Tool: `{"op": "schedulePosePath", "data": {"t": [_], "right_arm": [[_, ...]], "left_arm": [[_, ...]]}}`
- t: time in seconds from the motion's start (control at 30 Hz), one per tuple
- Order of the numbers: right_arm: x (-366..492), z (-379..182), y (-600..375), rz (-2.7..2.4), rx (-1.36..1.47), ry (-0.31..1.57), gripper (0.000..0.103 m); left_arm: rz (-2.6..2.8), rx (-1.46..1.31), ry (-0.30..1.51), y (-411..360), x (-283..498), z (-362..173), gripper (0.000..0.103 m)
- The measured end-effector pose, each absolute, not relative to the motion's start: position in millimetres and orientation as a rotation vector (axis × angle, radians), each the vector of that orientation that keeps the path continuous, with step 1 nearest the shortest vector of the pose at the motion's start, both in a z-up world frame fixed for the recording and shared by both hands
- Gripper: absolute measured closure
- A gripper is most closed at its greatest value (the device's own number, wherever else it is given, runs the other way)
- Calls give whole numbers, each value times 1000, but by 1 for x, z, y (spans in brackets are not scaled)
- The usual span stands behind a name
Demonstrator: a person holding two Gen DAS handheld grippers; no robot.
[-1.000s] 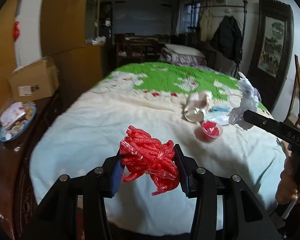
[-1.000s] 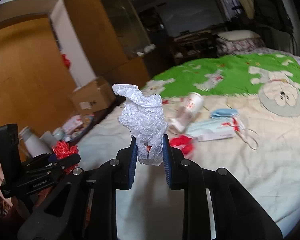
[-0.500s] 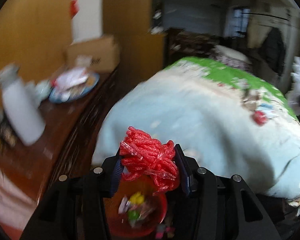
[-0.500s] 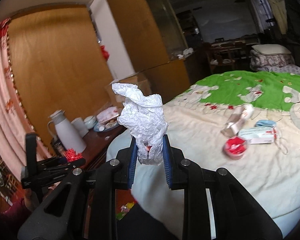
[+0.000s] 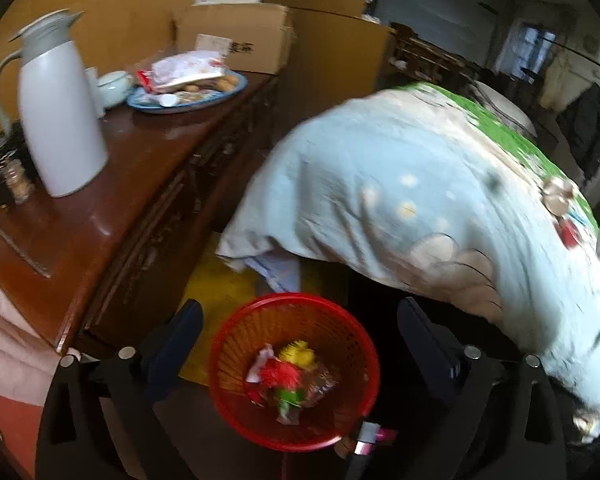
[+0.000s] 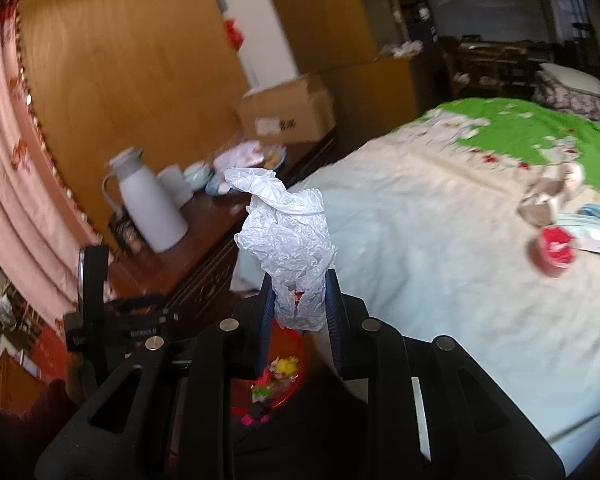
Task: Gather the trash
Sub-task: 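Carry the red strands and white plastic bag to the wastebasket and release both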
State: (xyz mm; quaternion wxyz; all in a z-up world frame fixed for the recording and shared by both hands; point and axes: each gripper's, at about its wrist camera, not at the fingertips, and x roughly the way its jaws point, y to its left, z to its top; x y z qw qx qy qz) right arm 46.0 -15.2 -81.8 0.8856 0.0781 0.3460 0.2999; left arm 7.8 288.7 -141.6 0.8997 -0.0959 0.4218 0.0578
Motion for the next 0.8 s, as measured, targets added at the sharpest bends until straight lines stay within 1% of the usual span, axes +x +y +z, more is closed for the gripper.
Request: {"op": "schedulePosePath", "data": {"t": [0.2, 0.43, 0.6, 0.67, 0.73, 0.8], "right_arm": [[51, -94, 31, 688, 90, 788, 78], [56, -110, 75, 747, 24, 869, 77], [60, -123, 112, 803, -32, 917, 75], [63, -128, 126, 820, -47, 940, 72], [68, -133, 136, 832, -44, 969, 65], [72, -136, 139, 835, -32, 984, 61]], "left_arm": [[226, -211, 904, 316, 9, -154, 6], [254, -286, 922, 348, 5, -172, 6], [258, -321, 936, 360, 4, -183, 6], [263, -334, 942, 364, 4, -187, 6], [269, -347, 945, 369, 3, -190, 6], [272, -366, 944, 374, 1, -192, 6]]}}
